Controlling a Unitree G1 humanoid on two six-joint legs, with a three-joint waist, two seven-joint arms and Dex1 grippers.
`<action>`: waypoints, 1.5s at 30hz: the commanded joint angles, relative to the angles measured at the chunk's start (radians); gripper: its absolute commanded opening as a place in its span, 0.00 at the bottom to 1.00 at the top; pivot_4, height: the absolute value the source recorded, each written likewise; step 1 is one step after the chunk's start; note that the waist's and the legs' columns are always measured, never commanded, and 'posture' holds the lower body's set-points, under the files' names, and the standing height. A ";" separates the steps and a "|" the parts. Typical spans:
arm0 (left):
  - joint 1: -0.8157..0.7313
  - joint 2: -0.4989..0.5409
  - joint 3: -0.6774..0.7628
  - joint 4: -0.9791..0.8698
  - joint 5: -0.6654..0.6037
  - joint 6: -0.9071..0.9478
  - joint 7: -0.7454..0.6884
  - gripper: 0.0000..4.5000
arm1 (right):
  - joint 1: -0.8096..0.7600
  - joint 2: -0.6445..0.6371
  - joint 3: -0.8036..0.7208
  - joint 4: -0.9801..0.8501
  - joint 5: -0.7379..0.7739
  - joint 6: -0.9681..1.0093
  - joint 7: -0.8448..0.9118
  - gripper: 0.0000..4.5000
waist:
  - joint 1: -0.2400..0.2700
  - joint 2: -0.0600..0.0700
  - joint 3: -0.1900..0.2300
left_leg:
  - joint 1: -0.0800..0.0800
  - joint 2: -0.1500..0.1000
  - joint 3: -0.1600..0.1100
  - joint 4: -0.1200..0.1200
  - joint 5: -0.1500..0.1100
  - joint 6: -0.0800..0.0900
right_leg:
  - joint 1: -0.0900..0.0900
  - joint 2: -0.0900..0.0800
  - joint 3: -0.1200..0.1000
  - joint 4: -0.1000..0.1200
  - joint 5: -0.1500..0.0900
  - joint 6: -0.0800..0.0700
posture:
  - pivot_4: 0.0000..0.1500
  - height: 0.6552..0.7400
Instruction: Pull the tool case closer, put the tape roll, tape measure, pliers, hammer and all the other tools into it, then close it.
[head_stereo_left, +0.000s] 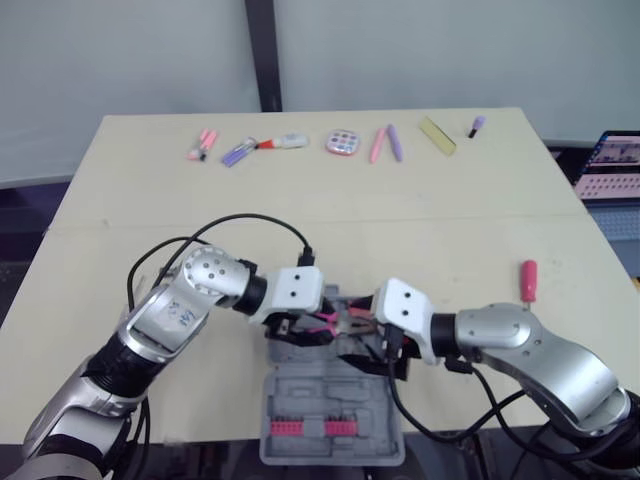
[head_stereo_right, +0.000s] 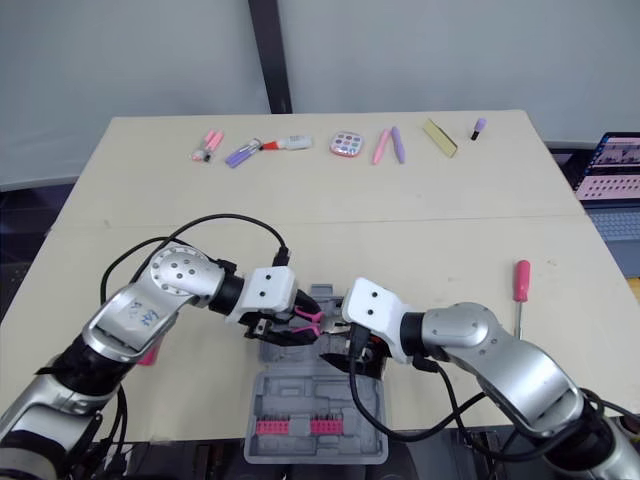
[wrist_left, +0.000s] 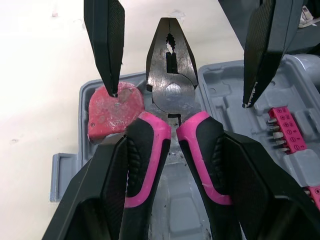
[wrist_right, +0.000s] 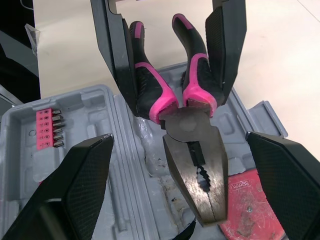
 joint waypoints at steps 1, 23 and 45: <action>-0.012 -0.002 0.002 -0.027 0.000 -0.002 -0.001 0.52 | -0.010 0.006 -0.001 -0.010 -0.002 -0.014 0.013 1.00 | 0.000 0.000 0.000 | 0.000 0.000 0.000 0.000 0.000 0.000 | 0.000 0.000 0.000 0.000 0.000 0.000 | 1.00 1.00; -0.014 -0.008 -0.010 -0.027 0.008 0.007 -0.003 0.52 | -0.016 0.013 0.009 0.002 -0.018 -0.012 0.041 0.22 | 0.000 0.000 0.000 | 0.000 0.000 0.000 0.001 0.000 0.000 | 0.000 0.000 0.000 0.001 0.000 0.000 | 1.00 1.00; 0.140 0.059 0.431 -0.122 -0.295 0.104 0.026 0.97 | 0.032 -0.001 -0.035 0.026 -0.027 -0.082 0.080 0.22 | -0.004 0.000 0.000 | 0.000 0.000 -0.001 0.000 0.000 0.000 | -0.001 0.000 0.000 0.001 0.000 0.000 | 1.00 1.00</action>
